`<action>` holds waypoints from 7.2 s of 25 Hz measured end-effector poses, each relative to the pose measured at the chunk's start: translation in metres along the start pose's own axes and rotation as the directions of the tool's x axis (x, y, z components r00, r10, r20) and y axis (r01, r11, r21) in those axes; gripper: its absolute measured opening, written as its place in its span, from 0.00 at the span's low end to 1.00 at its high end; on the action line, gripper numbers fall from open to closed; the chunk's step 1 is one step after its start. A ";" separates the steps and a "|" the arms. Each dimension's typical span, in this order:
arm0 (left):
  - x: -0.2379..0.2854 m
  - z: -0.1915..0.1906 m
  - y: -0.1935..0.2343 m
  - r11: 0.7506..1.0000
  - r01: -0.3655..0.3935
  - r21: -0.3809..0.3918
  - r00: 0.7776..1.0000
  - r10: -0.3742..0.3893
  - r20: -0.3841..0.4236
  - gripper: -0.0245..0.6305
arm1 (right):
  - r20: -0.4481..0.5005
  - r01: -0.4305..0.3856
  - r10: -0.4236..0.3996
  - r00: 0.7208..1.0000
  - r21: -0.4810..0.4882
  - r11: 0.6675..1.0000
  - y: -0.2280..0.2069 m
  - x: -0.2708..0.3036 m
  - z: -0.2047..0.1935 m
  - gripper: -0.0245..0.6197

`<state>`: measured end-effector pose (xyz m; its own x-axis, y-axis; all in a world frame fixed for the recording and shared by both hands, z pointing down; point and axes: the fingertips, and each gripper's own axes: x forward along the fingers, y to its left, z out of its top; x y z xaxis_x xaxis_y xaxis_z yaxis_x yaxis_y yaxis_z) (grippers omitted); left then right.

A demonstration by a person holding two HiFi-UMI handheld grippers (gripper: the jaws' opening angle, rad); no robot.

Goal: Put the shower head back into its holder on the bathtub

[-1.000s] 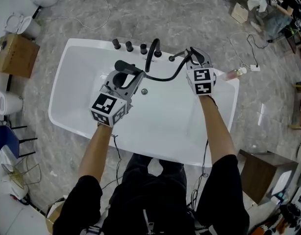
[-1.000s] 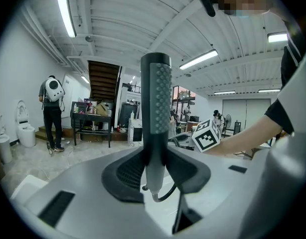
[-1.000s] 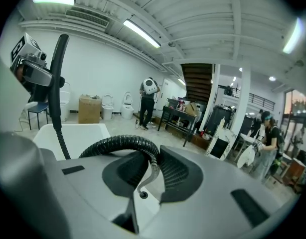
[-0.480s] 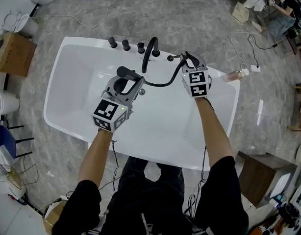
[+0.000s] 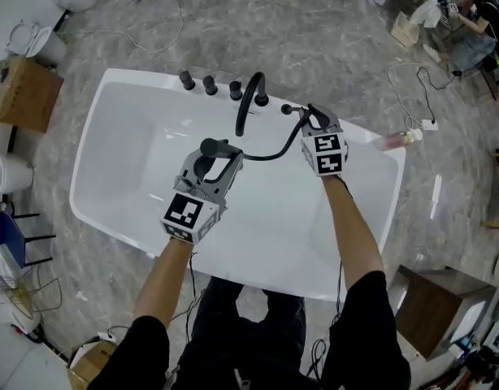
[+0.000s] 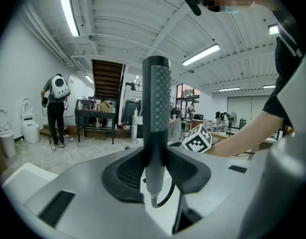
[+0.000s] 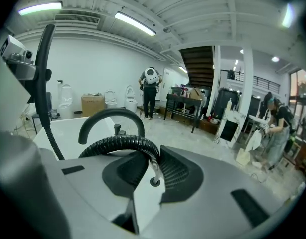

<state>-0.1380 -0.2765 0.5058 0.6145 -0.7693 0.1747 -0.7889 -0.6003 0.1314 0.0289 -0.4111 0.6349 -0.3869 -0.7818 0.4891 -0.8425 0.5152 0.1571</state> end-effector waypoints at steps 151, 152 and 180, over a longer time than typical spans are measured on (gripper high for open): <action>0.327 -0.226 0.045 0.989 -0.042 0.144 0.951 0.084 -0.297 0.27 | -0.191 0.093 0.007 0.982 0.511 0.854 0.069 -0.214 -0.313 0.05; 0.326 -0.225 0.044 0.988 -0.043 0.147 0.950 0.086 -0.300 0.27 | -0.190 0.097 0.004 0.982 0.517 0.851 0.068 -0.215 -0.313 0.05; 0.104 -0.095 -0.074 0.998 -0.041 0.044 0.978 0.049 -0.205 0.10 | -0.048 0.107 -0.095 0.994 0.521 0.847 0.045 -0.257 -0.162 0.05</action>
<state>-0.0164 -0.2911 0.6068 0.5612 -0.7366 0.3774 -0.8124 -0.5775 0.0810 0.1511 -0.1300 0.6553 -0.2861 -0.8095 0.5127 -0.9501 0.1700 -0.2617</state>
